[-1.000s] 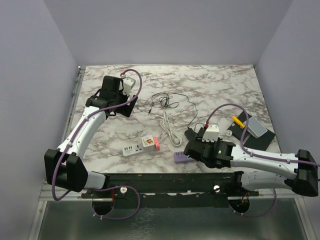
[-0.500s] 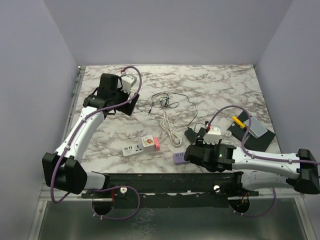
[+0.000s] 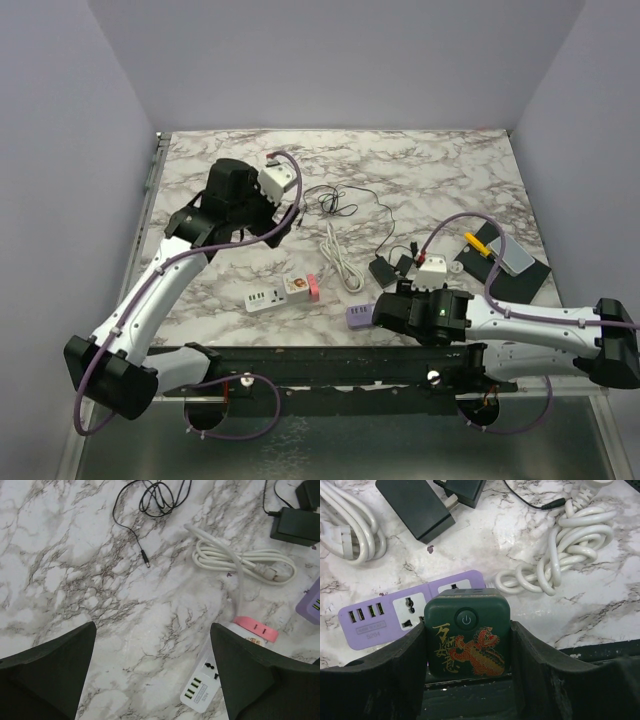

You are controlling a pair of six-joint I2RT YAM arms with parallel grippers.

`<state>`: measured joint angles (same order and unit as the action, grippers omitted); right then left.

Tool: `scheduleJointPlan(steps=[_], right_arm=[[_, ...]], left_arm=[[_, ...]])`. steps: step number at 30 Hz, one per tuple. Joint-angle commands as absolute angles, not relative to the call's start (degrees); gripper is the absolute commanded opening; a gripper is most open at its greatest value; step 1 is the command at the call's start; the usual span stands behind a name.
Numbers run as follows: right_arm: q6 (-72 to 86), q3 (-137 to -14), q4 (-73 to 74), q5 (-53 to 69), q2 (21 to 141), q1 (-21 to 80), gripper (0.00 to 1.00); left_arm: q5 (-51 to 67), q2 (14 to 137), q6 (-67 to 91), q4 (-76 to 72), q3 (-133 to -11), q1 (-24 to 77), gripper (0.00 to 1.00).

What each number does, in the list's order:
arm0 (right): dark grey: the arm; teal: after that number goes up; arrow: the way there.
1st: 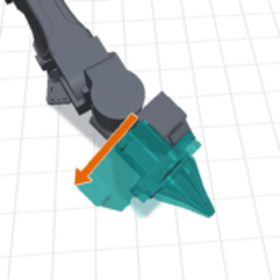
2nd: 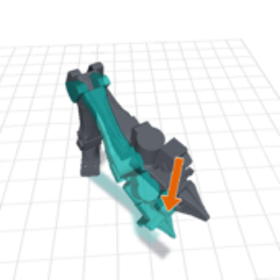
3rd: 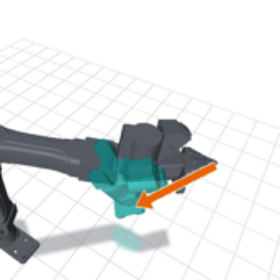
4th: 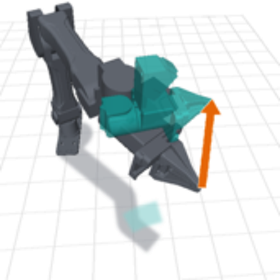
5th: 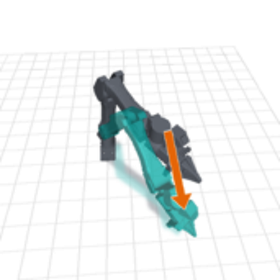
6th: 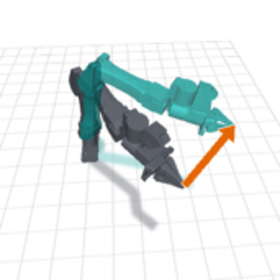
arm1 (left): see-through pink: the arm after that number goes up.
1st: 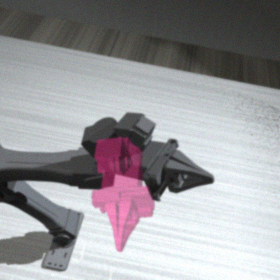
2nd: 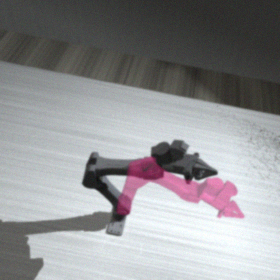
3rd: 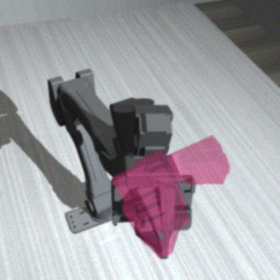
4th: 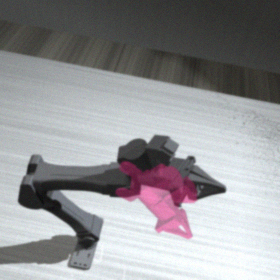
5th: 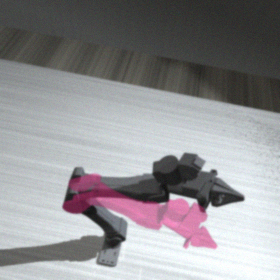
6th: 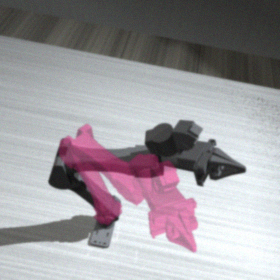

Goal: Insert the plug
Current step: Insert the plug into the socket.

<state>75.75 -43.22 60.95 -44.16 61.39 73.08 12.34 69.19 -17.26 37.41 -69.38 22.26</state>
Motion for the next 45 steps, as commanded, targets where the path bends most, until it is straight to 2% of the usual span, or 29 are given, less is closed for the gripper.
scheduleJointPlan(steps=[1,6,13,20,27,35,45], right_arm=[[80.6,-44.6,66.5,-45.7,65.2,73.5,0.01],[80.3,-42.3,60.0,-45.6,65.7,73.5,0.01],[80.3,-41.3,49.2,-48.4,65.6,73.5,0.01],[82.8,-44.8,51.9,-50.9,68.5,73.5,0.01],[77.6,-44.6,52.2,-50.9,60.2,73.5,0.01],[73.6,-46.5,53.7,-50.3,63.8,73.4,0.01],[69.8,-45.8,49.2,-51.0,65.6,72.0,0.01]], left_arm=[[15.6,65.3,-20.1,37.2,-66.6,27.1,0.96],[18.9,62.1,-18.1,32.2,-61.7,33.0,0.93],[9.4,61.4,-14.1,24.7,-54.7,45.0,0.89],[4.8,61.7,-14.3,21.6,-50.1,50.6,0.88],[0.8,62.0,-13.6,21.1,-50.3,51.0,0.89],[-2.9,62.6,-10.0,23.2,-51.8,51.0,0.99],[-4.9,63.3,-9.7,24.9,-53.0,50.0,0.99]])
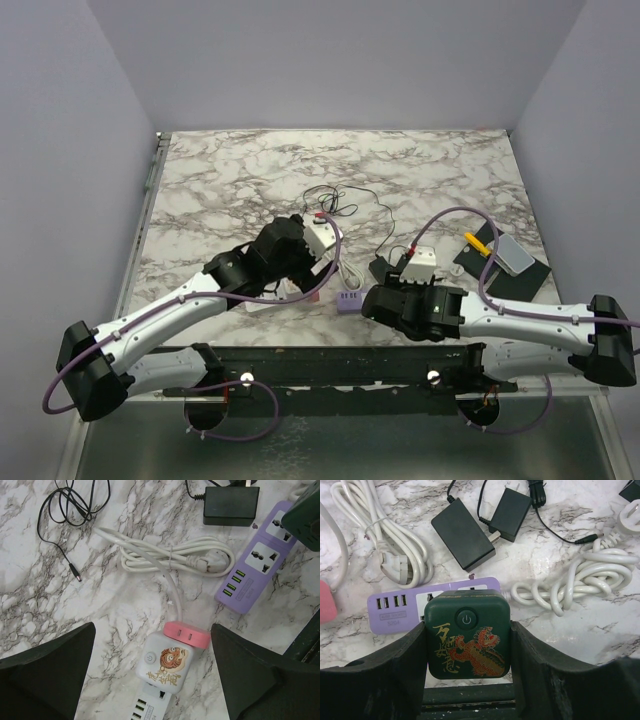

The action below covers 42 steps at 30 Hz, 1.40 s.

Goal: Insert the plug
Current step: Insert the plug into the socket.

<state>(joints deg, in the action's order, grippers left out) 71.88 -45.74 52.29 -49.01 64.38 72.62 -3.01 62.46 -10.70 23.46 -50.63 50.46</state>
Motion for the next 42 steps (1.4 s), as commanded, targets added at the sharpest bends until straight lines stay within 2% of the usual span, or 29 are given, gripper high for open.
scheduleJointPlan(steps=[1,10,42], right_arm=[[69.6,-45.9,48.8,-50.8,66.1,71.8,0.01],[65.9,-45.3,45.7,-49.4,66.7,69.2,0.01],[64.8,-43.2,44.6,-46.8,70.8,68.5,0.01]], left_arm=[[-4.8,63.5,-9.5,25.1,-53.2,49.7,0.99],[-0.1,66.7,-7.6,27.2,-56.9,43.0,0.99],[1.0,67.7,-6.8,27.0,-58.7,41.6,0.99]])
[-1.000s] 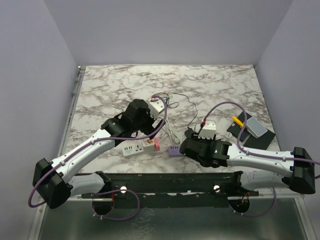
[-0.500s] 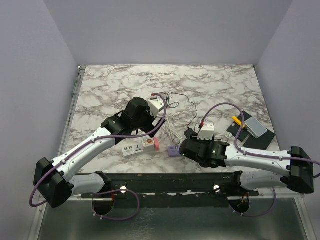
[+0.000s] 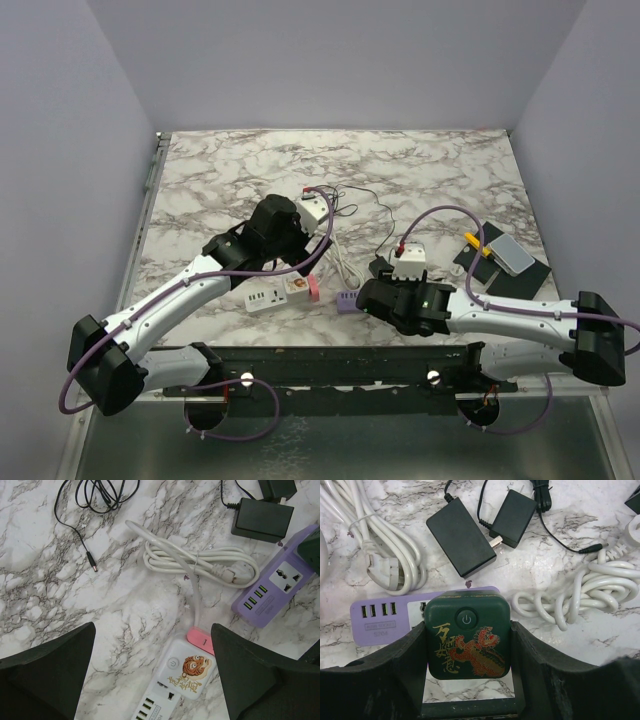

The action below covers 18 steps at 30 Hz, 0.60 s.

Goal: Insert the plug
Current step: Insert the plug into the socket.

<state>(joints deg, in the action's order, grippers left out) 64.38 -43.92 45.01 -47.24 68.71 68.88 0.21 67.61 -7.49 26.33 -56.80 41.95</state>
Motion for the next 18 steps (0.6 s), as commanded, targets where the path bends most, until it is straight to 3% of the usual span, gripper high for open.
scheduleJointPlan(steps=[1,18], right_arm=[[64.8,-43.3,44.6,-46.6,71.3,68.5,0.01],[68.6,-37.6,42.7,-40.3,74.4,68.4,0.01]], left_arm=[[0.9,67.6,-6.9,27.0,-58.8,41.7,0.99],[1.1,68.8,-6.5,26.6,-61.5,39.6,0.99]])
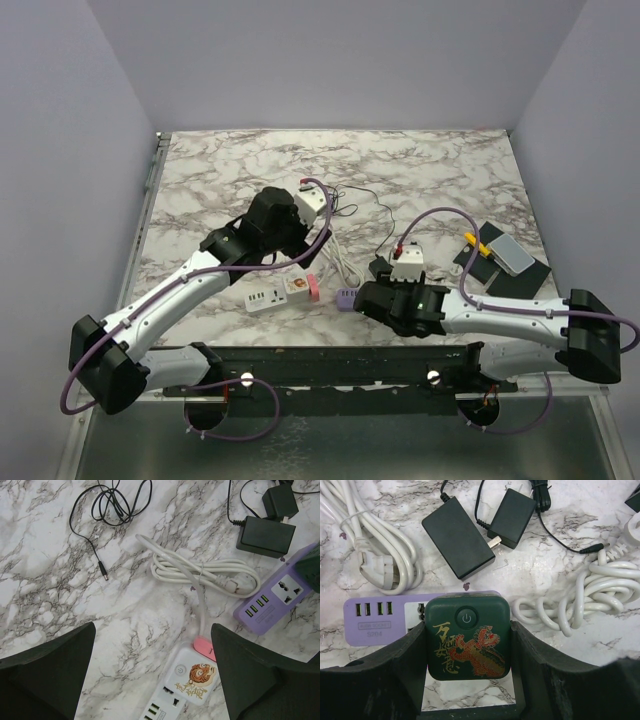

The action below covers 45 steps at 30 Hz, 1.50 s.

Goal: Insert the plug
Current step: Insert the plug into the socket.

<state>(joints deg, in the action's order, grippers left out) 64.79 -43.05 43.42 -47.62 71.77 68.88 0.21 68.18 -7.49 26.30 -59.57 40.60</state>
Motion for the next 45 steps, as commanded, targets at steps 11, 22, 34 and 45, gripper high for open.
scheduleJointPlan(steps=[11,22,34,45], right_arm=[[67.9,-35.6,41.9,-33.7,77.8,66.9,0.01],[67.7,-35.2,41.3,-30.4,81.6,66.9,0.01],[63.3,-46.7,47.3,-35.1,78.2,66.8,0.54],[58.2,-58.8,53.5,-38.2,73.6,64.4,1.0]], left_arm=[[2.4,69.3,-6.1,26.9,-62.5,38.6,0.99],[2.2,69.6,-6.5,27.1,-62.9,38.0,0.99],[2.9,72.9,-8.2,30.1,-66.2,34.3,0.99],[2.5,74.7,-11.9,34.3,-71.0,32.7,0.99]])
